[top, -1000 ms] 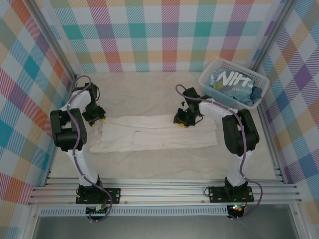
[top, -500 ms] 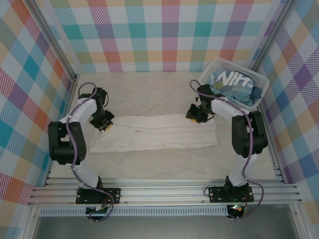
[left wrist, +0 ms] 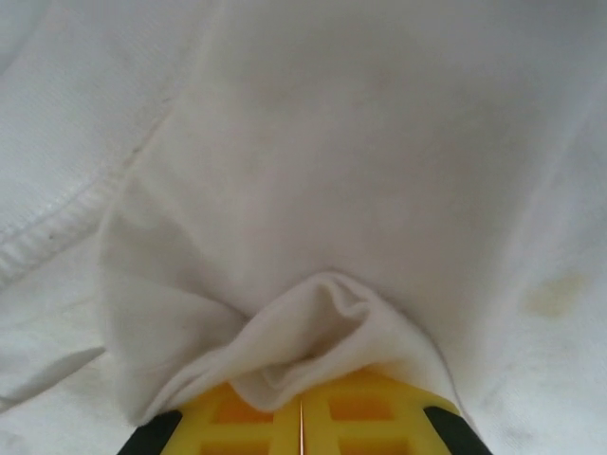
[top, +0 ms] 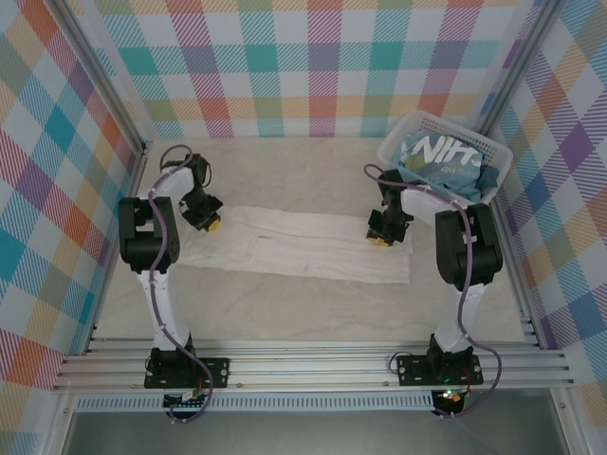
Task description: Fold and stack the t-shirts
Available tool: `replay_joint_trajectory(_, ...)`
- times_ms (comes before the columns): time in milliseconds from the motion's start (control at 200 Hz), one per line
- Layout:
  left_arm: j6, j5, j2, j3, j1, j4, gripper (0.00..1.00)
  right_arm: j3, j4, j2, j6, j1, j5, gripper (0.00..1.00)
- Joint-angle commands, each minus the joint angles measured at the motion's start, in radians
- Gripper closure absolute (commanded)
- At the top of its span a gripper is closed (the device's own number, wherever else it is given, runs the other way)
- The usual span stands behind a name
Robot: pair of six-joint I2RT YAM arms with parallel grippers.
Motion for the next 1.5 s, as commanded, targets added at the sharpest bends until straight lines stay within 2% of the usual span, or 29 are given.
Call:
replay_joint_trajectory(0, 0.01, 0.05, 0.132, 0.151, -0.014, 0.09, 0.92, -0.09, -0.07, -0.033, 0.139, 0.018, 0.026, 0.74)
replay_joint_trajectory(115, -0.015, 0.155, 0.275, 0.391, -0.051, 0.139, 0.89, -0.217, -0.001, -0.096, 0.31, 0.061, -0.068, 0.73)
replay_joint_trajectory(230, -0.077, 0.313, 0.457, 0.684, -0.093, 0.197, 0.86, -0.308, 0.067, -0.147, 0.517, 0.175, -0.136, 0.73)
replay_joint_trajectory(340, -0.137, 0.356, 0.615, 1.01, -0.114, 0.175, 0.8, -0.318, 0.14, -0.157, 0.666, 0.295, -0.203, 0.73)
replay_joint_trajectory(430, -0.176, 0.344, 0.592, 1.067, -0.114, 0.23, 0.72, -0.236, 0.086, -0.147, 0.668, 0.344, -0.213, 0.73)
replay_joint_trajectory(505, -0.158, 0.304, 0.515, 1.056, -0.114, 0.21, 0.69, -0.16, 0.006, -0.177, 0.614, 0.347, -0.16, 0.72)
replay_joint_trajectory(620, -0.096, 0.185, 0.342, 0.96, -0.12, 0.054, 0.68, -0.039, -0.037, -0.2, 0.454, 0.326, -0.079, 0.68)
replay_joint_trajectory(690, -0.097, 0.113, 0.191, 0.741, -0.125, 0.033, 0.68, 0.032, 0.011, -0.166, 0.323, 0.317, -0.095, 0.67)
replay_joint_trajectory(785, -0.194, 0.107, -0.007, 0.358, -0.118, 0.124, 0.71, 0.178, 0.098, -0.033, 0.119, 0.312, -0.175, 0.66)
replay_joint_trajectory(850, -0.24, 0.111, -0.065, 0.192, -0.11, 0.17, 0.75, 0.3, 0.11, 0.071, 0.024, 0.309, -0.229, 0.67)
replay_joint_trajectory(930, -0.293, 0.122, -0.087, 0.068, -0.097, 0.222, 0.81, 0.47, 0.117, 0.207, -0.062, 0.307, -0.29, 0.68)
replay_joint_trajectory(1095, -0.343, 0.122, -0.041, -0.014, -0.052, 0.287, 0.85, 0.738, 0.11, 0.41, -0.115, 0.293, -0.35, 0.68)
replay_joint_trajectory(1250, -0.344, 0.161, 0.054, 0.044, -0.044, 0.332, 0.86, 0.903, 0.075, 0.542, -0.094, 0.279, -0.356, 0.68)
replay_joint_trajectory(1380, -0.358, 0.188, 0.118, 0.084, -0.052, 0.351, 0.86, 0.971, 0.01, 0.626, -0.025, 0.26, -0.34, 0.69)
replay_joint_trajectory(1495, -0.373, 0.225, 0.168, 0.106, -0.068, 0.403, 0.86, 0.941, -0.015, 0.636, 0.038, 0.242, -0.307, 0.69)
